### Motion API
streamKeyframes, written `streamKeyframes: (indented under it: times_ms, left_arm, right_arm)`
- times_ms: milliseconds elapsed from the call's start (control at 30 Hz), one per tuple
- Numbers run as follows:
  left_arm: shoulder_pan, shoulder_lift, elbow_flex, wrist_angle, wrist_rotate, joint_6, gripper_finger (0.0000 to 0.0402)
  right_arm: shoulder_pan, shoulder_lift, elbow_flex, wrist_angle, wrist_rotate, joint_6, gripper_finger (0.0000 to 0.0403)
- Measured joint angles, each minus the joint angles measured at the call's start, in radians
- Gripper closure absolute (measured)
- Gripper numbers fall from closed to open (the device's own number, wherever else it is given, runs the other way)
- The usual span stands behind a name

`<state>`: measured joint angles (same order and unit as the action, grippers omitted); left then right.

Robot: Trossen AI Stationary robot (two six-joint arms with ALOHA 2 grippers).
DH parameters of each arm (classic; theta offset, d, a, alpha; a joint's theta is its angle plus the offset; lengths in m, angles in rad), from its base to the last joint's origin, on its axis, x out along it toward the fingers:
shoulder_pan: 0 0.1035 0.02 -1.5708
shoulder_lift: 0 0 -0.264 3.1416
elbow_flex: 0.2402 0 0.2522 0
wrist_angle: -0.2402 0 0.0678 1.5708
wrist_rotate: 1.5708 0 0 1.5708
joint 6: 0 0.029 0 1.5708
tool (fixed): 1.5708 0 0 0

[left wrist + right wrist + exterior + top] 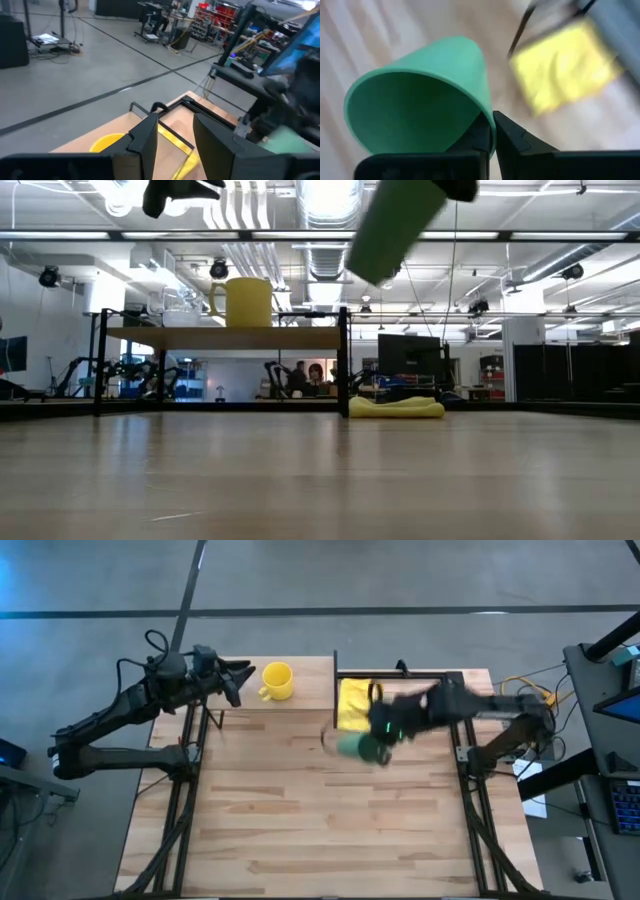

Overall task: Stack small to large cups/mugs on shelf
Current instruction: Put the green cup on the shelf

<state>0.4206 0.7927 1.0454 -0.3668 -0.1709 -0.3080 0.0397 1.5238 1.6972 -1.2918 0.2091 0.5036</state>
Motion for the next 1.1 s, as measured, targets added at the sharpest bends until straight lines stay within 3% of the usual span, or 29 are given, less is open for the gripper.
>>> streamKeyframes:
  times_ms: [233, 367, 700, 833, 1100]
  left_arm:
    - [0.0, 0.026, -0.005, 0.003, 0.009, 0.0, 0.029]
    - [-0.002, 0.07, -0.005, 0.057, 0.011, 0.0, 0.029]
    - [-0.002, 0.212, 0.003, 0.222, 0.014, 0.054, 0.029]
    - [-0.002, 0.261, 0.002, 0.227, 0.013, 0.053, 0.029]
    - [-0.002, 0.349, 0.005, 0.254, 0.008, 0.051, 0.029]
  right_arm:
    - [-0.211, 0.047, 0.244, 0.074, 0.019, -0.309, 0.0394]
    - [-0.299, 0.139, 0.37, 0.092, -0.066, -0.42, 0.0394]
    - [-0.35, 0.41, 0.651, 0.098, -0.115, -0.576, 0.0394]
    - [-0.349, 0.417, 0.638, 0.18, -0.14, -0.583, 0.0394]
    - [-0.355, 0.388, 0.638, 0.174, -0.137, -0.571, 0.0394]
